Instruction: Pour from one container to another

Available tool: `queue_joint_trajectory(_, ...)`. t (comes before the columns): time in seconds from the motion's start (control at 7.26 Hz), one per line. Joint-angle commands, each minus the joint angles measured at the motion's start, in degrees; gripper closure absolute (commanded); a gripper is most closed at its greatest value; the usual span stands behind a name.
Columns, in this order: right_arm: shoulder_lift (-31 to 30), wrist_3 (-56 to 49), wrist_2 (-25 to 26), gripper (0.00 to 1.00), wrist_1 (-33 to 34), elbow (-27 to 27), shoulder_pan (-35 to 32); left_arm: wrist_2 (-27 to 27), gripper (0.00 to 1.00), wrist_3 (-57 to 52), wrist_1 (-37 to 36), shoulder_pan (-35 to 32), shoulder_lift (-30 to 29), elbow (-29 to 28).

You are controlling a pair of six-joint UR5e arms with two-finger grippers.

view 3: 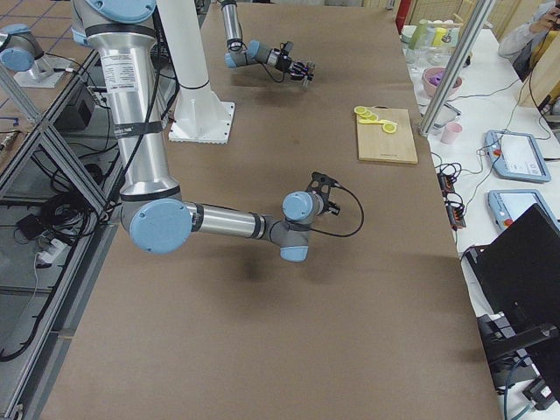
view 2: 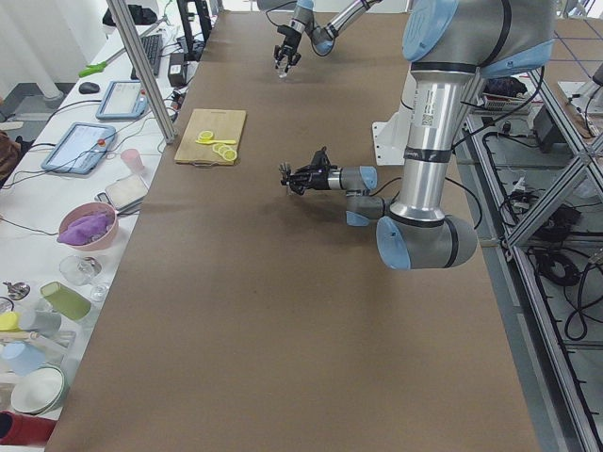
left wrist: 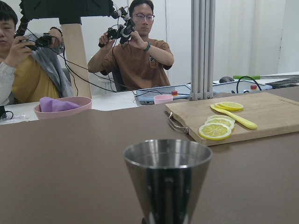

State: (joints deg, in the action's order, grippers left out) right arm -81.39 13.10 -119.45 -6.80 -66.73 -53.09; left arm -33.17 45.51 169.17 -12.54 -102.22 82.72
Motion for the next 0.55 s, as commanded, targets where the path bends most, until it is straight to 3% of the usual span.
queue_joint_trajectory(0.0, 0.4, 0.0, 1.3, 1.00, -1.9, 1.6, 1.1, 0.0, 1.00, -0.1, -0.1, 0.1, 0.0, -0.1)
queue_joint_trajectory(0.14, 0.5, 0.0, 1.4, 1.00, -2.3, 2.2, 1.1, 0.0, 1.00, -0.2, -0.2, 0.1, -0.1, -0.1)
queue_joint_trajectory(0.28, 0.5, 0.0, 1.6, 1.00, -2.8, 2.6, 1.3, -0.1, 0.85, -0.7, -0.7, 0.1, 0.0, -0.1)
queue_joint_trajectory(0.41, 0.5, 0.0, 1.6, 1.00, -2.8, 2.7, 1.3, -0.1, 0.85, -0.7, -0.7, 0.1, 0.0, -0.4)
